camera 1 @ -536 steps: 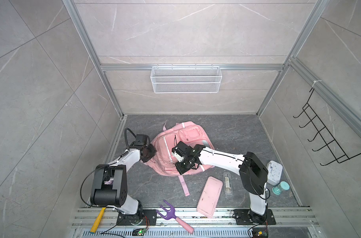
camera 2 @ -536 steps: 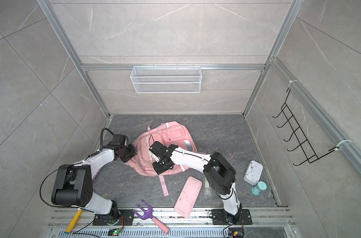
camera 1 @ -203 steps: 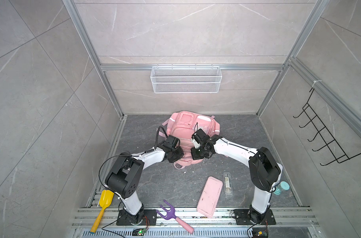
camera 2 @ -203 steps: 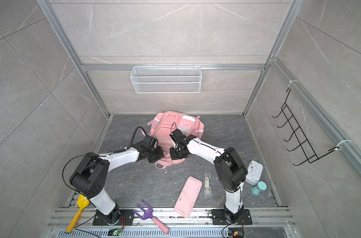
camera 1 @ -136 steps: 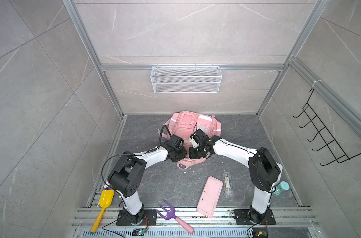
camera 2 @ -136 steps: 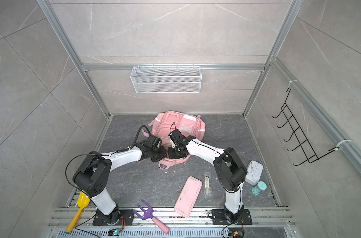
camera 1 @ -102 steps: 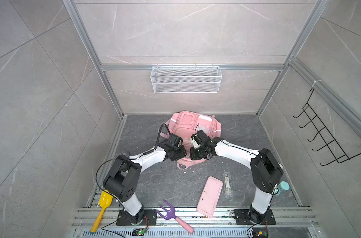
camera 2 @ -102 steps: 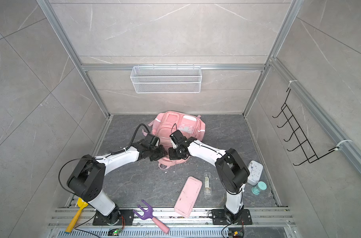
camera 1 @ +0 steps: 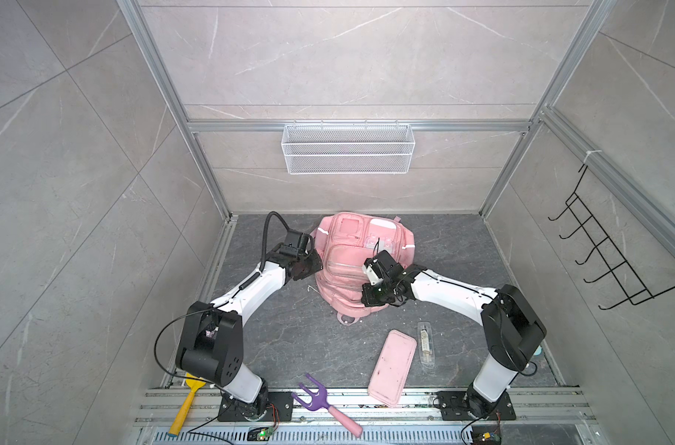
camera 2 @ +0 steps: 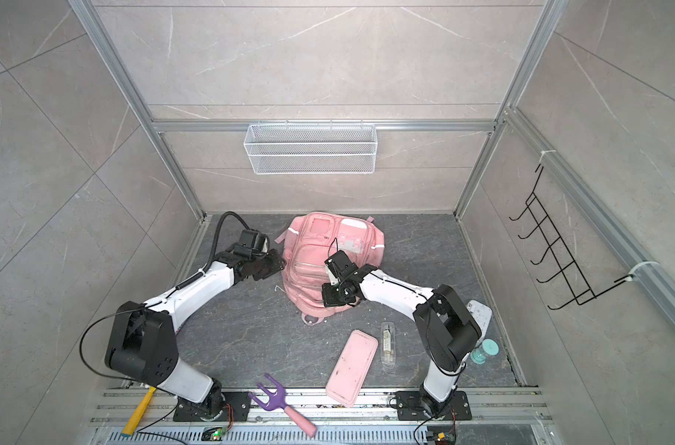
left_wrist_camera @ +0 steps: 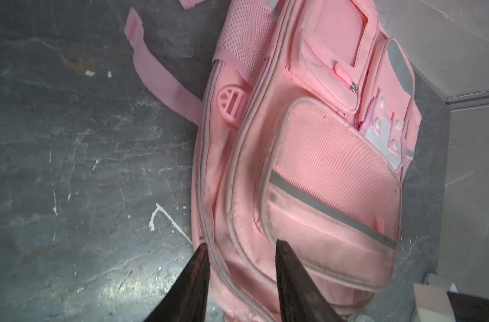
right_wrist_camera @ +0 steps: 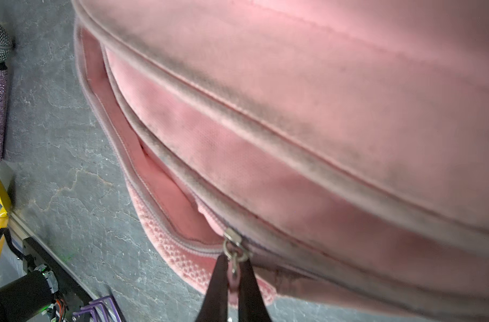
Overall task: Pack books, pencil case, and school supplies into a backpack
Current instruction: Unzip the student bag at the center of the table.
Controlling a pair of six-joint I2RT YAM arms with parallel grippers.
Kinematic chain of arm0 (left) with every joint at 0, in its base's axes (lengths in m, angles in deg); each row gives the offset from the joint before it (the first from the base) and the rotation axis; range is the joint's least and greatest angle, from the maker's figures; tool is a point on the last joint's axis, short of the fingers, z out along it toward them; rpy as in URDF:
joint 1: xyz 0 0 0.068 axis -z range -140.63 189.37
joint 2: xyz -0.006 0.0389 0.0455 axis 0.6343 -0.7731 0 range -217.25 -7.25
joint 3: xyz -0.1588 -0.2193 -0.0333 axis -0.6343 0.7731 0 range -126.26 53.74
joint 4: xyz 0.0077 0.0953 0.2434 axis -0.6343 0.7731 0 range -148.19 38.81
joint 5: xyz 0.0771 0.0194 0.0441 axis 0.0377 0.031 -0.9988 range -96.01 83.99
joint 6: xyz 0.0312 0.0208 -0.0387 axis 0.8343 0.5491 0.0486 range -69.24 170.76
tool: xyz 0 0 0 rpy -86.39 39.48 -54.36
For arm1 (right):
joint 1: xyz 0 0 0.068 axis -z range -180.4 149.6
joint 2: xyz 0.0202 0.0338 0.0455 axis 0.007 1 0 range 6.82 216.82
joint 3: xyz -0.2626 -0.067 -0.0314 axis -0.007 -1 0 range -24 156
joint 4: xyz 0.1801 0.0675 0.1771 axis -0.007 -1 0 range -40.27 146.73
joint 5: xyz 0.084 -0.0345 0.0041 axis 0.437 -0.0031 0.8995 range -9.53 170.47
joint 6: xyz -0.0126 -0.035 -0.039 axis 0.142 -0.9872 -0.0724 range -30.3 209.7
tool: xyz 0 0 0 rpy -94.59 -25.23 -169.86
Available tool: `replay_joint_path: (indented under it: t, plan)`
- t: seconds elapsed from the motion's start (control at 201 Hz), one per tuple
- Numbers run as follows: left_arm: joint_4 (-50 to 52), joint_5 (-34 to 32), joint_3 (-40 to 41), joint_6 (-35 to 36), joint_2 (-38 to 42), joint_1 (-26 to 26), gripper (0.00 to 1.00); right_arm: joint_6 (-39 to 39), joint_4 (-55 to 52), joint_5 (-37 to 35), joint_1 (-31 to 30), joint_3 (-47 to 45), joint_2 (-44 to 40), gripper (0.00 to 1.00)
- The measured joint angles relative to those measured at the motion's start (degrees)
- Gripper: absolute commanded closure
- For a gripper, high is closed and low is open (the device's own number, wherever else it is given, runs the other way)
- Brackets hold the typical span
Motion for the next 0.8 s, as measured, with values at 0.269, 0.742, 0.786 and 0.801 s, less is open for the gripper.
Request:
replay_joint_path:
  t: [0.269, 0.742, 0.786, 0.801]
  plan:
    - [0.0, 2.4, -9.6, 4.0, -12.8, -0.5, 0.58, -0.2, -0.1, 0.0, 0.7, -0.5, -1.5, 1.00]
    - [-2.7, 8.1, -11.6, 4.9, -18.5, -1.0, 0.84, -0.2, -1.1, 0.7, 0.7, 0.7, -0.3, 1.00]
    - [-3.6, 8.8, -11.2, 4.6, -18.5, -1.0, 0.86, -0.2, -1.4, 0.9, 0.5, 1.4, 0.3, 1.00]
    - [-3.8, 9.0, -11.0, 4.5, -18.5, -1.0, 0.86, -0.2, -1.6, 0.9, 0.5, 1.7, 0.5, 1.00]
